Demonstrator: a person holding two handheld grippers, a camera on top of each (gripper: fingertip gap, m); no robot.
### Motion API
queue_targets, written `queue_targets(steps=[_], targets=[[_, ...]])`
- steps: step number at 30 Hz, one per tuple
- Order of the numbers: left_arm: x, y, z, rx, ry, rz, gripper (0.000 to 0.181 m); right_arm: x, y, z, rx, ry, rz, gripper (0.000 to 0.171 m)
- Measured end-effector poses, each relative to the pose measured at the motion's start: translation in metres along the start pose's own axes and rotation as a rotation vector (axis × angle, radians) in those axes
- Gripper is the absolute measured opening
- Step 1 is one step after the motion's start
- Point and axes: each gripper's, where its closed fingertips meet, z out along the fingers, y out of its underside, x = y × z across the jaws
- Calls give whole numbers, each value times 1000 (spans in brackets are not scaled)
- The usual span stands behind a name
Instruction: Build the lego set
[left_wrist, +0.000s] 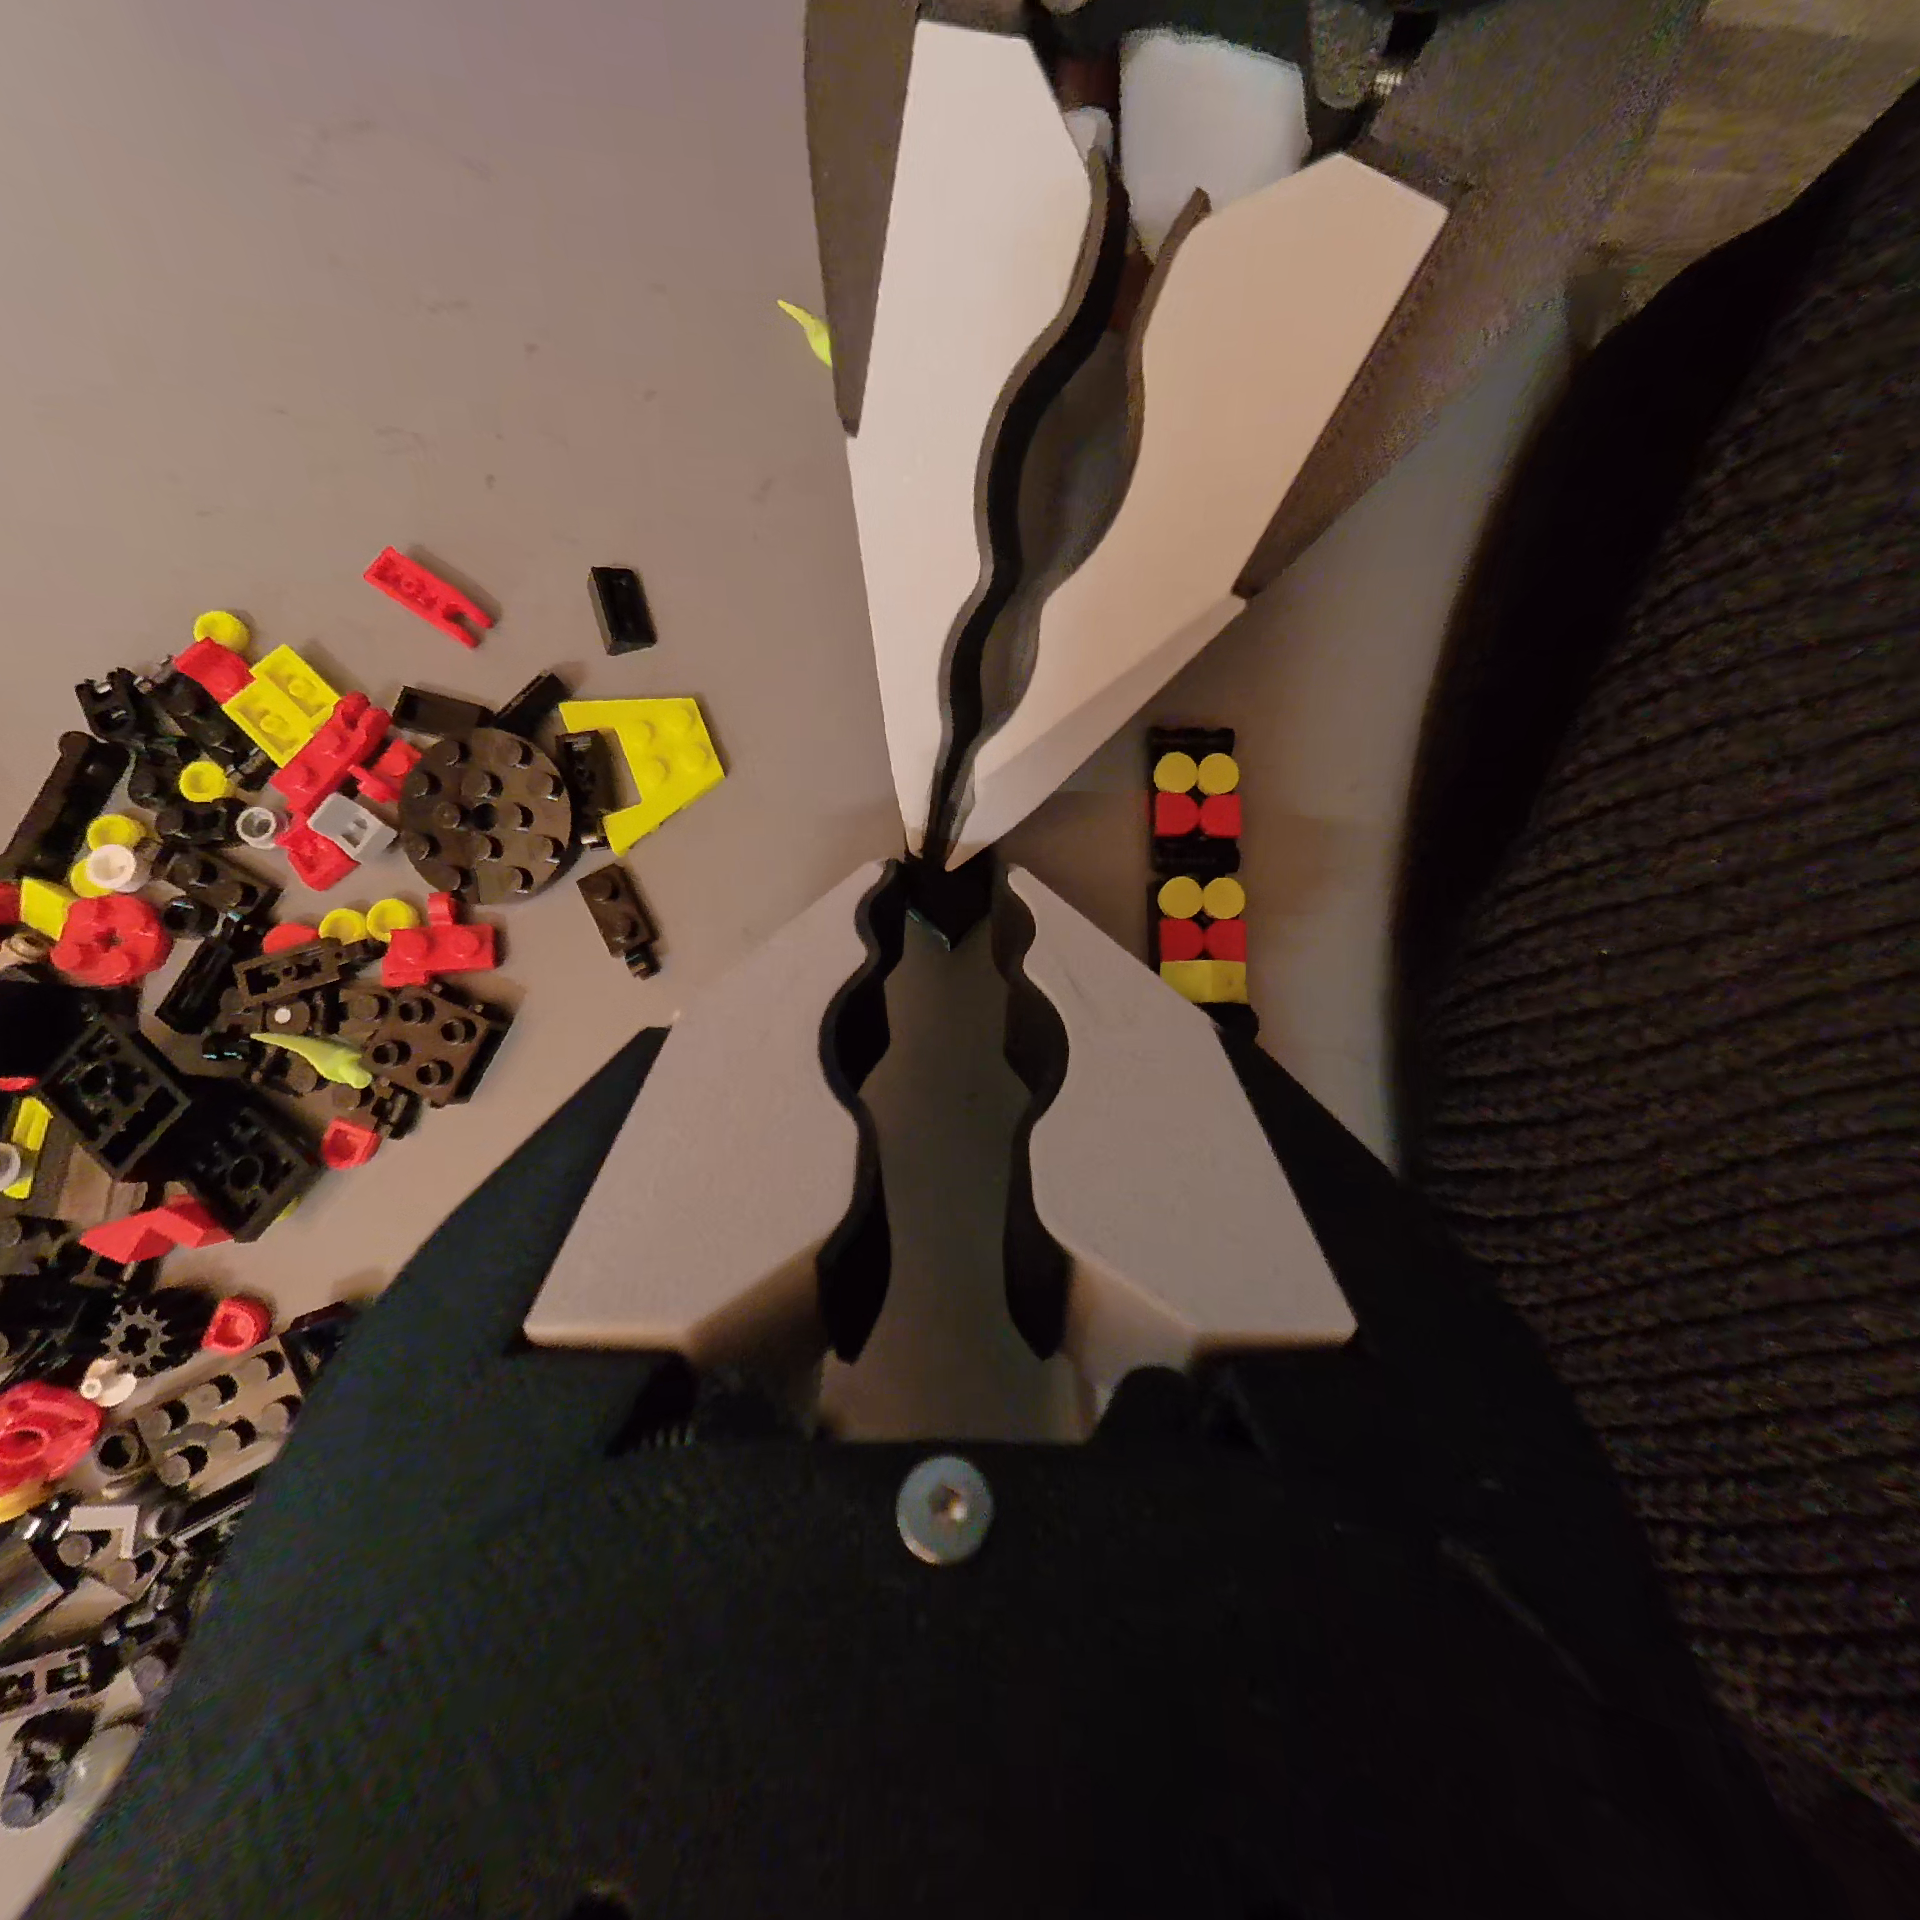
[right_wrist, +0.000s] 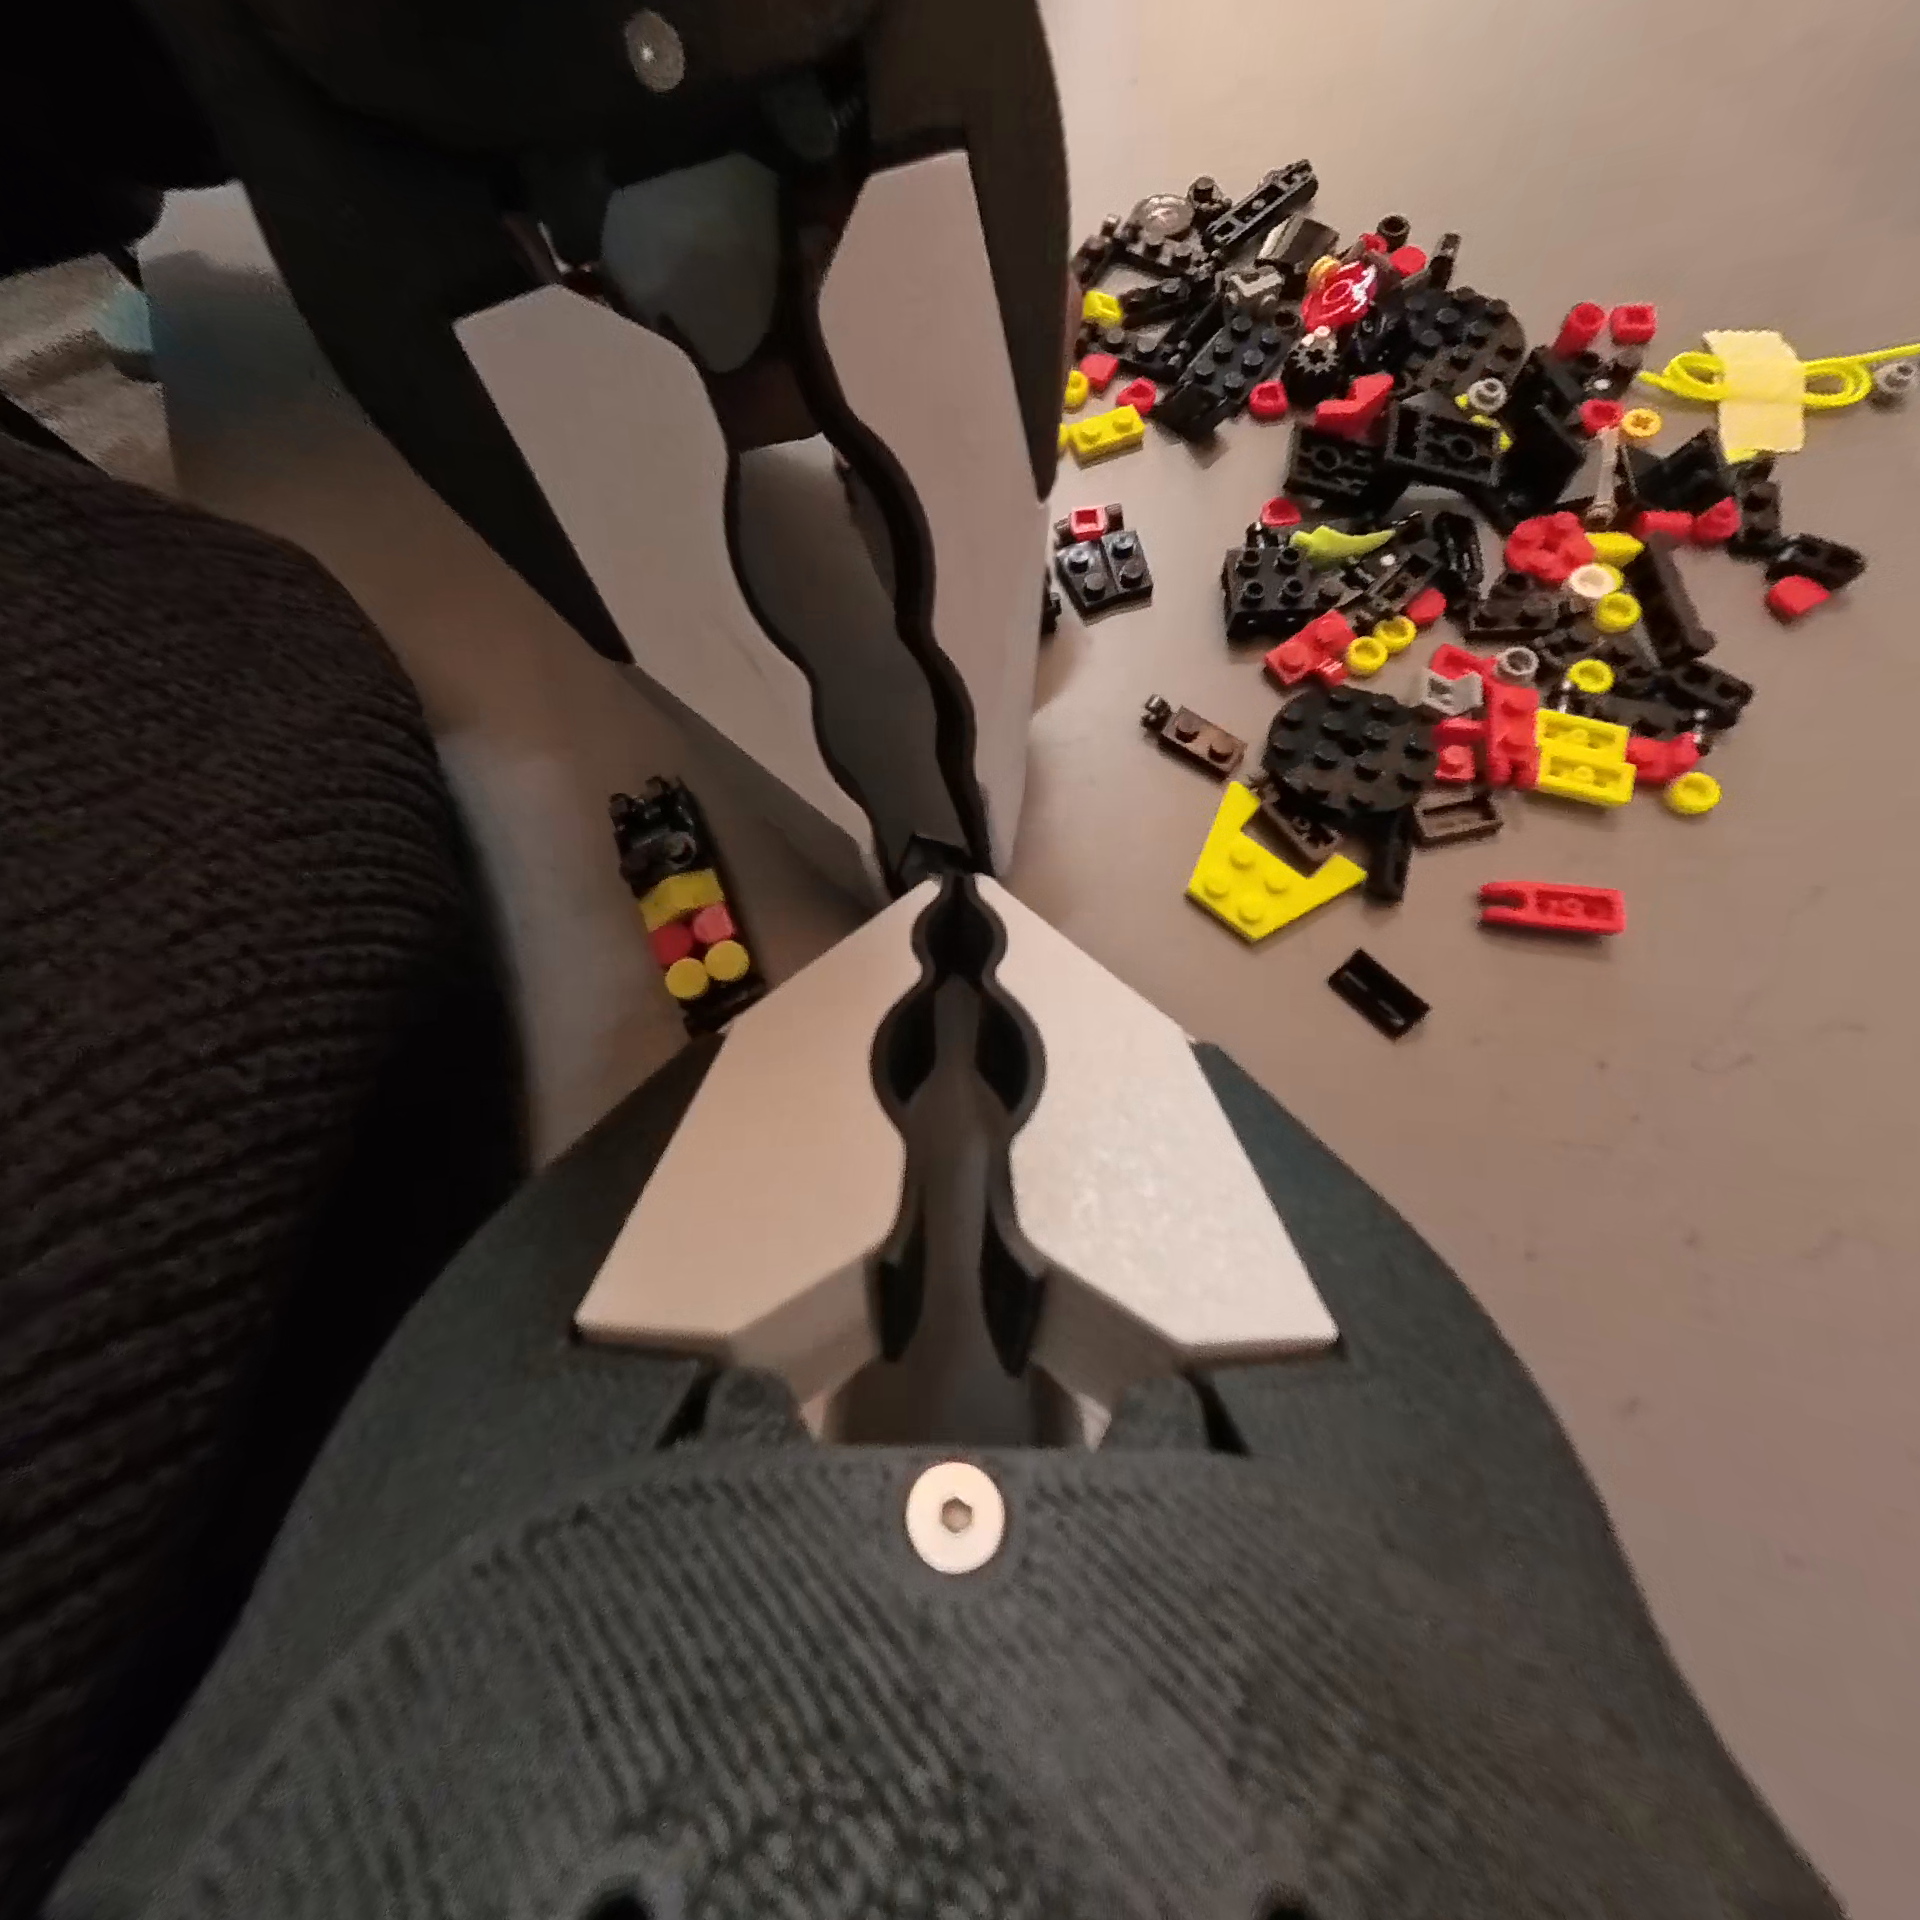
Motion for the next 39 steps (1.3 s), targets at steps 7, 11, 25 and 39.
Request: queue_targets(steps=[7,11,25,39], targets=[[0,1,0,-1,0,-8,16,0,0,2,-18,42,-39,1],[-3,2,-9,16,2,-43,15,0,0,2,-14,51,-51,1],[-9,9,-6,2,9,-165,0,-1,0,2,-16,52,-57,1],[-6,2,-10,38,60,-273,8,-1,0,1,-4,44,-45,1]])
